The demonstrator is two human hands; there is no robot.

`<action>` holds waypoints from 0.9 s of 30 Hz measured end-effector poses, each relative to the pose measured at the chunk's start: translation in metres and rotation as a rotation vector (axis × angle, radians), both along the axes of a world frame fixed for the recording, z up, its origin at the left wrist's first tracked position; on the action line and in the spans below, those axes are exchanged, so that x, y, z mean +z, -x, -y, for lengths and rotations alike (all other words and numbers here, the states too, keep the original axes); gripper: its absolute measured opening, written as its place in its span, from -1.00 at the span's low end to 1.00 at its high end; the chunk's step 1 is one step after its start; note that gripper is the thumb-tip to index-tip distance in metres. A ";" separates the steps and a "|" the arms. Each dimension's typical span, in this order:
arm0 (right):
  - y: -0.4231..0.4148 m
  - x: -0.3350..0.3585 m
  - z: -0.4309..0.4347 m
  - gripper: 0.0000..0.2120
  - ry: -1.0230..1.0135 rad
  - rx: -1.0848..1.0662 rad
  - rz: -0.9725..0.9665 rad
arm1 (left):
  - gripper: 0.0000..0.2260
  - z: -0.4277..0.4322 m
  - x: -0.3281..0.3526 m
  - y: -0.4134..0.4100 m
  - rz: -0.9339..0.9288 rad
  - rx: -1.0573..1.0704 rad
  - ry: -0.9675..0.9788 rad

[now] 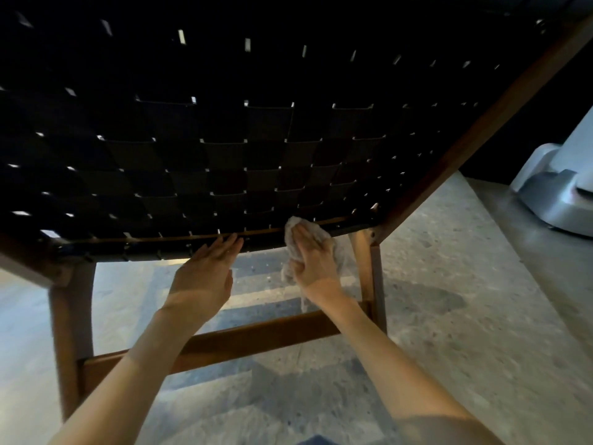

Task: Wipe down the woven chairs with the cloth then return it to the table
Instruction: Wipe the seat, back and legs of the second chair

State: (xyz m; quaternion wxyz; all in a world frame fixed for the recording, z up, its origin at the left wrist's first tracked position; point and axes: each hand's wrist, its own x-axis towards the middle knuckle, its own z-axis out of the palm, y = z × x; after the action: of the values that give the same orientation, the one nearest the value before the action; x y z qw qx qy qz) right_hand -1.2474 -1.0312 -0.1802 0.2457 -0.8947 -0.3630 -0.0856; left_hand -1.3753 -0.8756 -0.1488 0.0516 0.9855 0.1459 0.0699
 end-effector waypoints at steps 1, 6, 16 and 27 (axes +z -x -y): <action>0.005 0.000 -0.004 -0.43 0.003 0.053 -0.001 | -0.48 -0.002 0.001 0.005 -0.015 0.024 0.008; 0.002 0.007 0.017 -0.42 0.058 0.094 0.219 | -0.45 -0.005 0.003 0.013 -0.076 0.095 -0.039; 0.010 -0.003 -0.008 -0.39 0.049 -0.097 -0.096 | -0.38 -0.010 -0.004 0.022 -0.132 0.028 -0.059; 0.044 0.021 0.046 -0.45 0.333 0.130 0.329 | -0.53 -0.003 0.000 0.055 0.310 -0.036 -0.005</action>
State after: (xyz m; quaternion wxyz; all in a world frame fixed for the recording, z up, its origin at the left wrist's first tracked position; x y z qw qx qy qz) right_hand -1.2915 -1.0773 -0.1595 0.0372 -0.8716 -0.4641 -0.1533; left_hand -1.4305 -0.8728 -0.1489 0.0724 0.9654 0.1185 0.2208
